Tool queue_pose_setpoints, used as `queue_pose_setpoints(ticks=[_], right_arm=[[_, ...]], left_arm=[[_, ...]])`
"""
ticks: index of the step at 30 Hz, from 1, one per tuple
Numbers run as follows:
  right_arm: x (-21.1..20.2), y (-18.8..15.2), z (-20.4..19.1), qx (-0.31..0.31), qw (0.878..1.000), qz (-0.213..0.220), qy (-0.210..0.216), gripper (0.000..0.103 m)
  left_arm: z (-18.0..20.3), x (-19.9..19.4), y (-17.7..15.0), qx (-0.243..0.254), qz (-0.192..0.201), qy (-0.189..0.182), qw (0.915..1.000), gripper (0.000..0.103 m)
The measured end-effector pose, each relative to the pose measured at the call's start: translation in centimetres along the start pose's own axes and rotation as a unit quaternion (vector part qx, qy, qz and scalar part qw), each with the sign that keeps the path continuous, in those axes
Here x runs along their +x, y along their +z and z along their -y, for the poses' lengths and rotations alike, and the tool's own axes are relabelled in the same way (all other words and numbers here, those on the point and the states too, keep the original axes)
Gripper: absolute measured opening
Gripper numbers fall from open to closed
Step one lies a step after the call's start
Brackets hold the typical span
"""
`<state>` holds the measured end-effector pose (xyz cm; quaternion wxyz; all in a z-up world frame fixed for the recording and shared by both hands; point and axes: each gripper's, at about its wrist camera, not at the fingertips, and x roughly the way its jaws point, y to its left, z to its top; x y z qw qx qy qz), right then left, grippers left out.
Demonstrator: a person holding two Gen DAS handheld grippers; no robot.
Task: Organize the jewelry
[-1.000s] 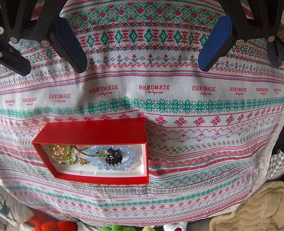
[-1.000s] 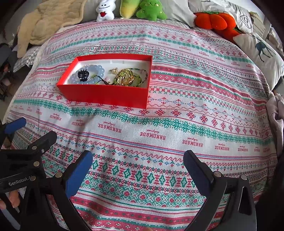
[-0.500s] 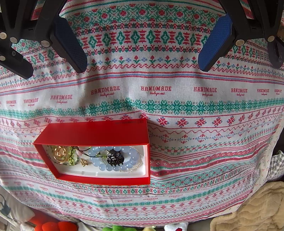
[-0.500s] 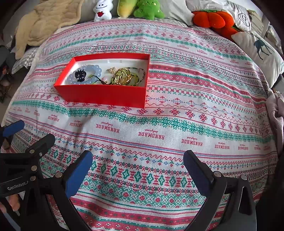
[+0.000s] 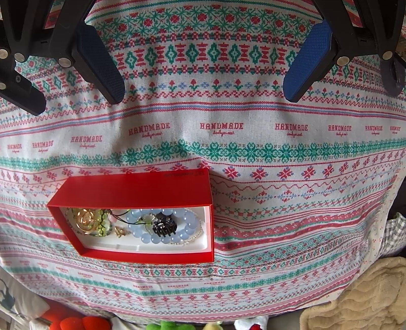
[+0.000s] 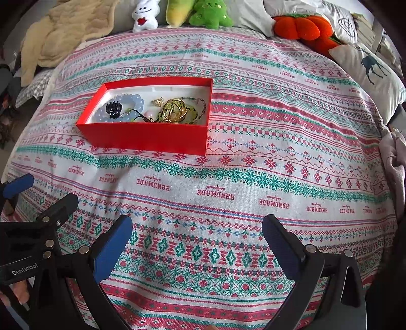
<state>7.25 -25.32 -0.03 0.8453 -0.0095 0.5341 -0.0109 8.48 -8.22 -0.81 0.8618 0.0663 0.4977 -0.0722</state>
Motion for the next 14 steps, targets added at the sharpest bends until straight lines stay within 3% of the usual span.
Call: queue_pose_setpoints(ticks=[14], right_arm=[[-0.37, -0.14, 0.06, 0.005, 1.0, 0.003, 0.001, 0.103]], left_arm=[[0.15, 0.38, -0.62, -0.001, -0.004, 0.008, 1.0, 0.102]])
